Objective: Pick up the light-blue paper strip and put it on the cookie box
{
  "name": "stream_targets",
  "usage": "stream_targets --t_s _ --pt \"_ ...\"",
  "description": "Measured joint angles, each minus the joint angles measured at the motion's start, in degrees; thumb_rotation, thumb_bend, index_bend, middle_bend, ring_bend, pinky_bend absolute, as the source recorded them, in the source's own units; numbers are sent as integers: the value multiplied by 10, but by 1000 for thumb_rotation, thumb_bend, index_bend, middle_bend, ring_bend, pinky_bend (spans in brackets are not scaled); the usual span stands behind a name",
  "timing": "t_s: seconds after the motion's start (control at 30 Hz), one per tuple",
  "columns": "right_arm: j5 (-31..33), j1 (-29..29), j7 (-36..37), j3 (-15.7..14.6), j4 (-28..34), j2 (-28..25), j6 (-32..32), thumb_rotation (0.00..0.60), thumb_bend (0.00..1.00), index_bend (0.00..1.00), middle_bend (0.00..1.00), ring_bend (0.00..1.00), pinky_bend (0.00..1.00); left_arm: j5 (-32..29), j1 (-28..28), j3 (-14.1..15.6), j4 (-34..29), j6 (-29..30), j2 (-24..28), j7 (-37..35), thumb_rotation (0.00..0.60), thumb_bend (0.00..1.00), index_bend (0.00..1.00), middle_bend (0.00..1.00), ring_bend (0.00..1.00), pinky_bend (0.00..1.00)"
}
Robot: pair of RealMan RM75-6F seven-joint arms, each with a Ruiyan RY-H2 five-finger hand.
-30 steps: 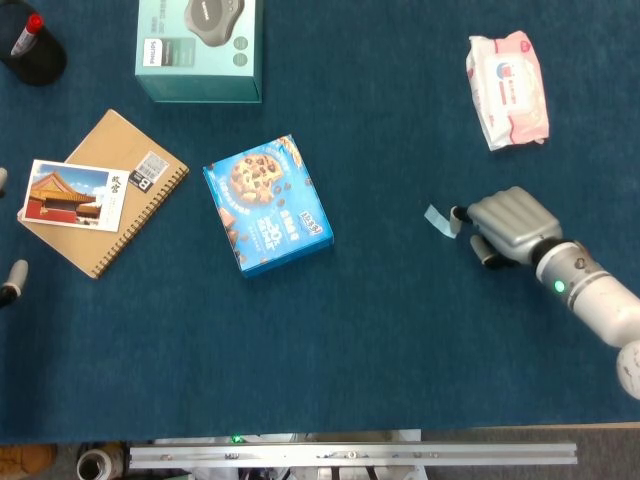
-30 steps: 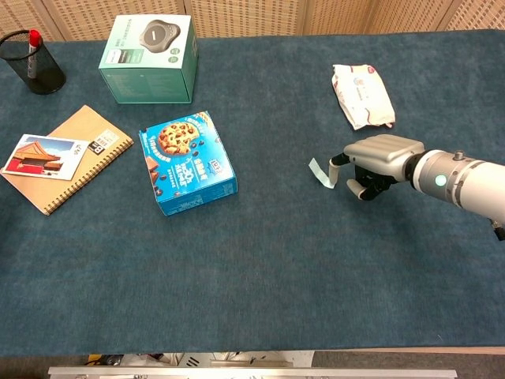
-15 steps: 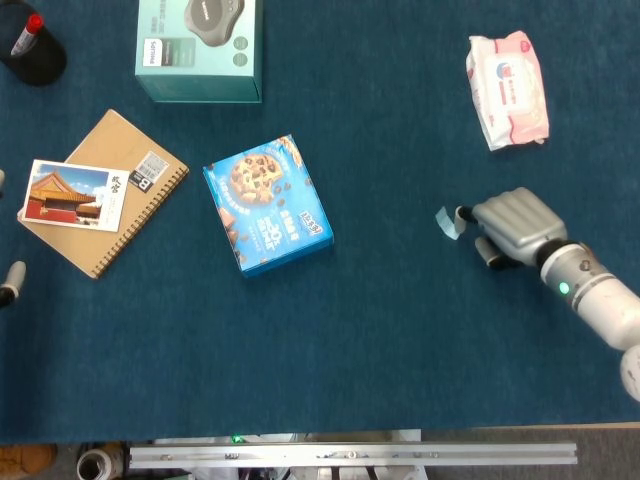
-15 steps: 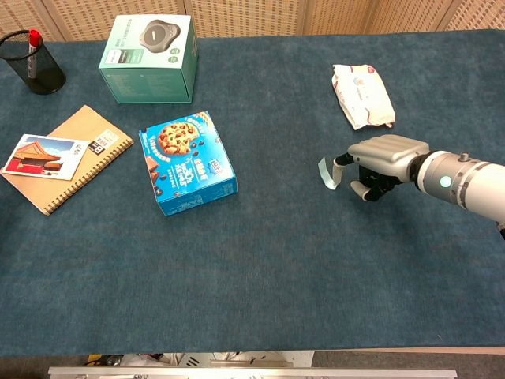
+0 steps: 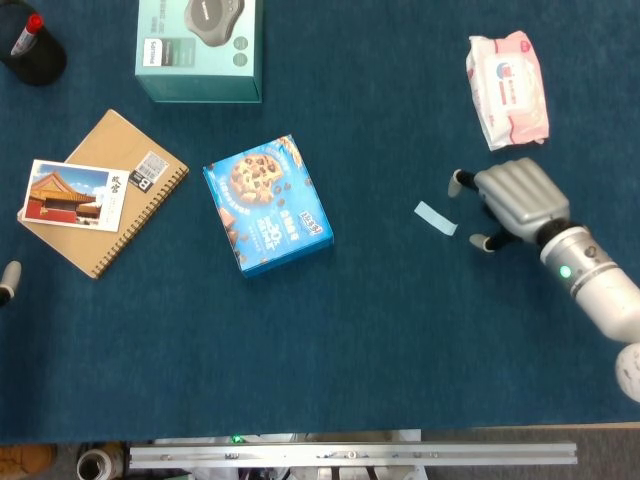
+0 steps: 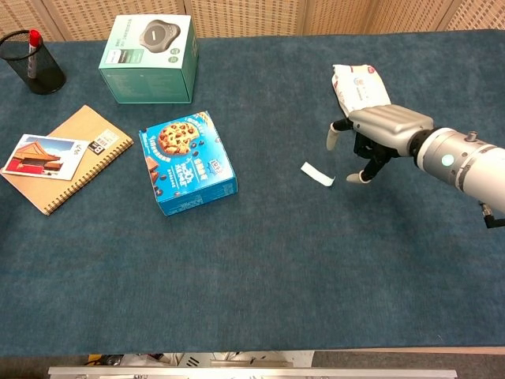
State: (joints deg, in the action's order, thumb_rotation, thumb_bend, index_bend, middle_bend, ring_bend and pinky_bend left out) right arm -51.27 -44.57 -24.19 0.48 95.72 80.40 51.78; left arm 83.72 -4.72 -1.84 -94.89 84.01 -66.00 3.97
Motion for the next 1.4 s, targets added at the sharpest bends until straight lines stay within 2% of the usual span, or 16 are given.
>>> stream_targets --t_s 0.27,0.43,0.63,1.0,1.4 --pt "51 -25 -41 18 -28 31 -12 600 139 354 1000 1000 1000 1 2 1 -2 2 2 1 600 299 41 218 186 163" --pt "81 -45 -52 27 -40 41 -38 600 227 376 1000 1000 1000 1 4 1 -4 4 3 2 600 299 41 218 186 163" --pt "127 -71 -61 31 -53 51 -68 600 276 399 1000 1000 1000 0 6 2 -5 4 4 4 600 299 41 218 186 163" --pt "178 -98 -65 24 -80 71 -82 600 282 408 1000 1000 1000 -4 7 2 -5 3 4 5 600 299 41 218 186 163" --pt "193 -113 -55 13 -102 84 -97 600 284 455 1000 1000 1000 -7 7 0 -4 2 3 6 600 299 41 218 186 163"
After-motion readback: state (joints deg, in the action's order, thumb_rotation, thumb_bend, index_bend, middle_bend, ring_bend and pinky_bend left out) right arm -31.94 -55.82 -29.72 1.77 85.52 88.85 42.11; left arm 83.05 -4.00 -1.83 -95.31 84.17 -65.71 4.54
